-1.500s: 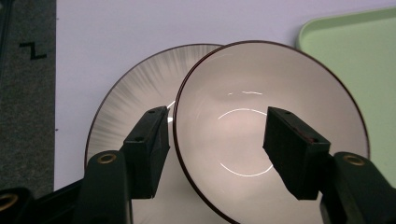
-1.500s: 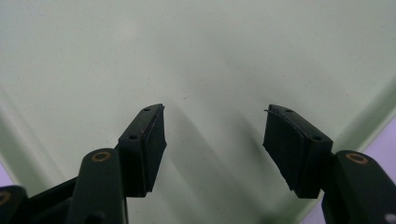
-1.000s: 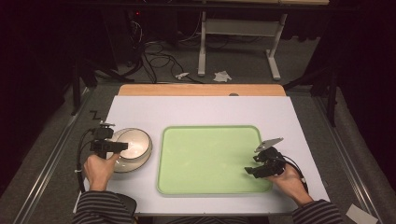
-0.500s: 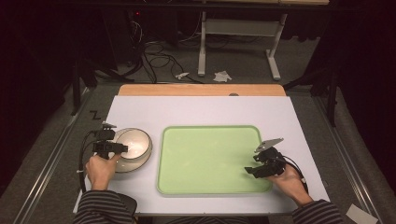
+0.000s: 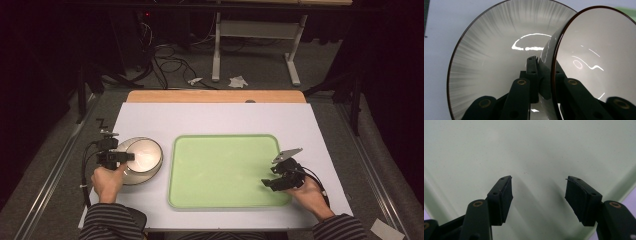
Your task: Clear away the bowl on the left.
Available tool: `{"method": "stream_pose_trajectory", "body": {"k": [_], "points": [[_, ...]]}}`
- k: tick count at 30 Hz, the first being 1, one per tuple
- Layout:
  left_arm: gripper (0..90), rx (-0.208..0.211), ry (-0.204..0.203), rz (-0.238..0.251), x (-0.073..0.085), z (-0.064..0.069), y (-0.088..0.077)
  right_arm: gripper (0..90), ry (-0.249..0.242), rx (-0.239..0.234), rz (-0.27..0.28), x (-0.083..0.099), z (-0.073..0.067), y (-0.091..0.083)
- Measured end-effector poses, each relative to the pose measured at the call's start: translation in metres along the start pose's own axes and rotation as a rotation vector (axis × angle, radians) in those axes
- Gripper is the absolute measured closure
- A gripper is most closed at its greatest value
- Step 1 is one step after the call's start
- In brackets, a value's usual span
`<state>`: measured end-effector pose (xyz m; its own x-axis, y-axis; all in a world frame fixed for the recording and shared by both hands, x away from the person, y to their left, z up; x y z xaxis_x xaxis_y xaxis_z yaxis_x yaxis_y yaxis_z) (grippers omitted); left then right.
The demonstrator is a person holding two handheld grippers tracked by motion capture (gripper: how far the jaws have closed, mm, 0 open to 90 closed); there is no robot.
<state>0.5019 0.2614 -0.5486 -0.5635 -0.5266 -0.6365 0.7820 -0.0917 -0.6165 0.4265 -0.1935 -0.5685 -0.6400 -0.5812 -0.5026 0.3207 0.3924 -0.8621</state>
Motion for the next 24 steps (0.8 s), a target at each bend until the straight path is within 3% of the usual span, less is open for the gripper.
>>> {"method": "stream_pose_trajectory", "body": {"k": [3, 4, 6, 14, 15, 18, 24], "points": [[82.4, 0.002, 0.017, 0.017, -0.001, 0.002, -0.001, 39.9, -0.001, 0.004, 0.000, 0.000, 0.000, 0.000], [82.4, 0.002, 0.039, 0.026, -0.001, 0.004, -0.002, 39.9, -0.007, 0.004, 0.000, 0.000, 0.000, -0.001], [81.9, 0.024, 0.053, 0.027, 0.000, 0.009, -0.005, 39.8, 0.000, -0.001, 0.005, 0.000, 0.000, -0.001], [82.1, 0.062, 0.045, 0.062, -0.007, 0.013, -0.014, 40.0, 0.003, -0.003, 0.012, -0.001, 0.001, -0.003], [82.1, 0.068, 0.025, 0.075, -0.011, 0.012, -0.017, 40.0, 0.009, -0.001, 0.004, 0.000, 0.001, -0.002], [82.1, 0.073, 0.017, 0.086, -0.014, 0.012, -0.019, 40.0, -0.007, -0.002, 0.005, 0.000, 0.001, -0.001], [82.1, 0.109, 0.015, 0.121, -0.019, 0.022, -0.030, 40.3, 0.003, -0.003, 0.014, -0.001, 0.000, -0.002]]}}
Point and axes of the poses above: each handheld gripper's, and its own axes: y roughly forward along the jaws, x roughly out of its underside, z roughly to its right, the point moved 10 cm from there along y, roughly forward along the jaws, and after that the axes turned 7 degrees about y, right-handed, at the moved point
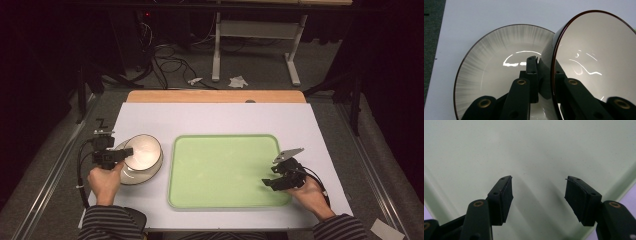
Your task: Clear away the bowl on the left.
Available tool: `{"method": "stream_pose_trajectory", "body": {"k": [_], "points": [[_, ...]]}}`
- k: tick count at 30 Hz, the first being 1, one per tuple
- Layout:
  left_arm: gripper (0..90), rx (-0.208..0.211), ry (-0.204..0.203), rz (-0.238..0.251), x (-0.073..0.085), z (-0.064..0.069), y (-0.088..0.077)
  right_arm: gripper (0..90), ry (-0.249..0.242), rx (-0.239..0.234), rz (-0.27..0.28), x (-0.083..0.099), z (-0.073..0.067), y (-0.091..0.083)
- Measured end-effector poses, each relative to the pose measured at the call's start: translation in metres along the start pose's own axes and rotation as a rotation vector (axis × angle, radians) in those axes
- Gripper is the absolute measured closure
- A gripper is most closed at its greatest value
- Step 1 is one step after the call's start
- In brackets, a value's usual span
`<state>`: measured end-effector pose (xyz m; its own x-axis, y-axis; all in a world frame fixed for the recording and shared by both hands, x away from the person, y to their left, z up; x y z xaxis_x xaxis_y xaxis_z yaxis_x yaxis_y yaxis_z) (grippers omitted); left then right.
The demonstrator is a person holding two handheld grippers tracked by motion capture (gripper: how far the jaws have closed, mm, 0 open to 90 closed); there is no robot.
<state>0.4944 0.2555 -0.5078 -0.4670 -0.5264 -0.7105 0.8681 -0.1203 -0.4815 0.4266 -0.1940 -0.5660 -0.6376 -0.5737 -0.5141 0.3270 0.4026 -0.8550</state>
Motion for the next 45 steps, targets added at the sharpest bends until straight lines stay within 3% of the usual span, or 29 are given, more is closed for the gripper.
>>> {"method": "stream_pose_trajectory", "body": {"k": [8, 13, 17, 24, 32, 37, 45], "points": [[82.1, 0.031, 0.032, -0.005, 0.003, 0.017, -0.003, 40.5, 0.002, 0.004, 0.000, 0.000, 0.001, 0.000], [82.1, 0.093, 0.030, -0.019, 0.007, 0.039, -0.010, 40.7, 0.002, 0.003, 0.000, 0.000, 0.001, 0.000], [82.0, 0.105, 0.045, -0.028, 0.011, 0.049, -0.010, 40.8, -0.002, 0.002, 0.005, -0.001, 0.002, -0.001], [82.1, 0.127, 0.049, -0.031, 0.013, 0.059, -0.010, 40.7, -0.001, -0.002, -0.005, 0.000, 0.002, 0.001], [82.0, 0.181, 0.044, -0.039, 0.016, 0.077, -0.012, 40.7, -0.006, -0.001, -0.008, 0.000, 0.002, 0.002], [82.0, 0.196, 0.098, -0.087, 0.033, 0.090, -0.008, 40.7, -0.008, 0.001, -0.012, -0.001, 0.001, 0.003], [82.0, 0.234, 0.134, -0.124, 0.046, 0.109, -0.007, 40.8, -0.002, 0.002, -0.019, 0.000, 0.001, 0.004]]}}
Point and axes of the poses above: each handheld gripper's, and its own axes: y roughly forward along the jaws, x roughly out of its underside, z roughly to its right, the point moved 10 cm from there along y, roughly forward along the jaws, and after that the axes turned 7 degrees about y, right-handed, at the moved point
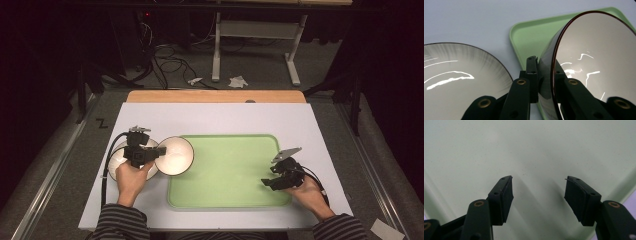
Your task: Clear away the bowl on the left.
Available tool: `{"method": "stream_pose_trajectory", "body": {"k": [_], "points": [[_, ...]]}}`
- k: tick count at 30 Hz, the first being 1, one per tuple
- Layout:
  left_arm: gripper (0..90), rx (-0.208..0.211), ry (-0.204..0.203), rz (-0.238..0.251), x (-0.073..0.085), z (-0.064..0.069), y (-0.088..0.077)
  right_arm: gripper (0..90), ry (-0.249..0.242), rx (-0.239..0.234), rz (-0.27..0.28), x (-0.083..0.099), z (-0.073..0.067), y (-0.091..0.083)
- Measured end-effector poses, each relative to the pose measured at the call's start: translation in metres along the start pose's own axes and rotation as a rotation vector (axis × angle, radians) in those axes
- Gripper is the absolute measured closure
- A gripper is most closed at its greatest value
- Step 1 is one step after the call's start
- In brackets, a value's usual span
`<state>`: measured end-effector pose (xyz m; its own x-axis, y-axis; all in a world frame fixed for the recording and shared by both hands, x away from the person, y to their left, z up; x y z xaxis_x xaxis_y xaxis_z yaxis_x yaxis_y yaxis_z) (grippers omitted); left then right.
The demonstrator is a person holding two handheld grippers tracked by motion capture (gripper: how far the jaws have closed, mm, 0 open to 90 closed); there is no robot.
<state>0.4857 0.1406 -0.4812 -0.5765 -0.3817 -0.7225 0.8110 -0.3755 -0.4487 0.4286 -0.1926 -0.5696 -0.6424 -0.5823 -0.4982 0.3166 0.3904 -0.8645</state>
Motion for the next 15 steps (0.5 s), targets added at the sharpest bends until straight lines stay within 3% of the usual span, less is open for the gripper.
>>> {"method": "stream_pose_trajectory", "body": {"k": [3, 7, 8, 15], "points": [[82.0, 0.023, -0.015, -0.013, 0.002, 0.006, 0.004, 40.8, -0.005, -0.001, 0.000, 0.000, 0.001, 0.001], [81.9, 0.034, 0.022, -0.031, 0.007, 0.016, 0.009, 40.8, -0.007, 0.002, 0.003, -0.001, 0.001, 0.001], [81.8, 0.044, 0.049, -0.037, 0.010, 0.022, 0.011, 40.9, -0.007, 0.005, -0.002, -0.001, 0.001, 0.001], [81.8, 0.064, 0.076, -0.061, 0.017, 0.034, 0.016, 40.9, -0.010, 0.008, -0.004, -0.001, 0.001, 0.001]]}}
Point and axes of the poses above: each handheld gripper's, and its own axes: y roughly forward along the jaws, x roughly out of its underside, z roughly to its right, the point moved 10 cm from there along y, roughly forward along the jaws, and after that the axes turned 7 degrees about y, right-handed, at the moved point
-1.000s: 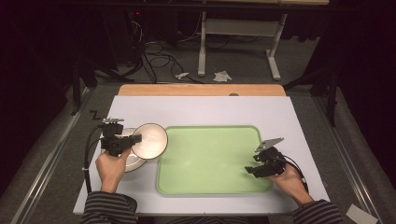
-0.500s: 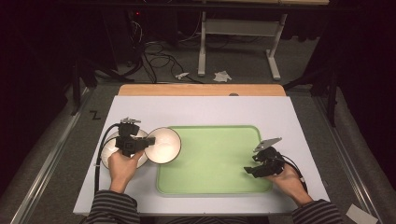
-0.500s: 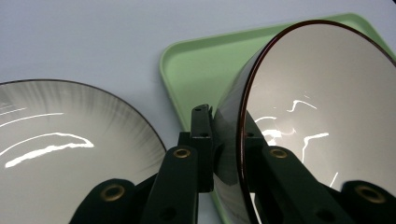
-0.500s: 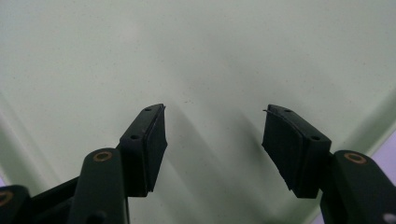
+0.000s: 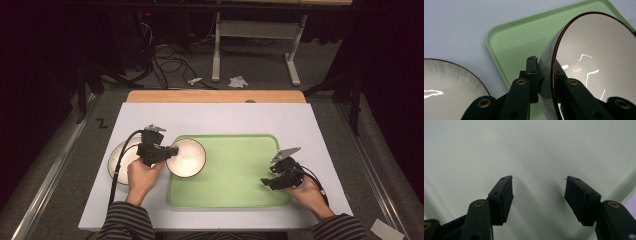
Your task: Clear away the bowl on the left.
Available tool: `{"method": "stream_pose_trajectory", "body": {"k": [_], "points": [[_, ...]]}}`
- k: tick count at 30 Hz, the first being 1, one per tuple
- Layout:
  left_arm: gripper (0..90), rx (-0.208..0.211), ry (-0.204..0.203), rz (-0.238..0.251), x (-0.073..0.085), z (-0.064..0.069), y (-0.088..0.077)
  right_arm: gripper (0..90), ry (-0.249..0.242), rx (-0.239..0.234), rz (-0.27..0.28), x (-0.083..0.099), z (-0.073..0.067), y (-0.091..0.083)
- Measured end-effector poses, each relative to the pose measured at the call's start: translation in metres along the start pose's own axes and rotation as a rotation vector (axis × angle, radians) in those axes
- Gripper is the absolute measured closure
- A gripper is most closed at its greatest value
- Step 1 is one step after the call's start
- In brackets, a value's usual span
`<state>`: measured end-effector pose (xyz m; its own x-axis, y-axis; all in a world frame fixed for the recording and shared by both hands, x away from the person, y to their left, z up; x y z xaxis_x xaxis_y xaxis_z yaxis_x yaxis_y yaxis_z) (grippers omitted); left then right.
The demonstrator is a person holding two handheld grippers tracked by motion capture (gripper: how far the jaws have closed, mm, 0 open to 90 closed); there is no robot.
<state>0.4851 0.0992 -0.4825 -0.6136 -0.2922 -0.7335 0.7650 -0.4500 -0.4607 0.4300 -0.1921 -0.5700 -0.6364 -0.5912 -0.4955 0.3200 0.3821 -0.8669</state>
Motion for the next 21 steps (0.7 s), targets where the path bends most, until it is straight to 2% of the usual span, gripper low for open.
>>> {"method": "stream_pose_trajectory", "body": {"k": [3, 7, 12, 21], "points": [[81.8, 0.019, 0.001, -0.012, 0.002, 0.006, 0.004, 40.9, 0.007, -0.001, 0.003, 0.001, 0.001, 0.001], [81.8, 0.023, 0.014, -0.022, 0.005, 0.010, 0.008, 40.9, 0.008, 0.005, -0.003, 0.002, 0.000, -0.001], [81.7, 0.033, 0.027, -0.040, 0.008, 0.015, 0.015, 40.9, 0.035, 0.008, 0.017, 0.005, 0.002, -0.005], [81.7, 0.067, 0.039, -0.065, 0.011, 0.028, 0.025, 41.4, 0.066, 0.044, 0.060, 0.011, 0.008, -0.018]]}}
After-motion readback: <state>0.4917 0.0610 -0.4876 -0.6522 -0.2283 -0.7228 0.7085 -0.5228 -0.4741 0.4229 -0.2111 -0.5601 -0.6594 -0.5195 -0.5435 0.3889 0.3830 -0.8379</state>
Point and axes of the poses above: each handheld gripper's, and its own axes: y roughly forward along the jaws, x roughly out of its underside, z roughly to its right, the point moved 10 cm from there along y, roughly forward along the jaws, and after that the axes turned 7 degrees about y, right-handed, at the moved point
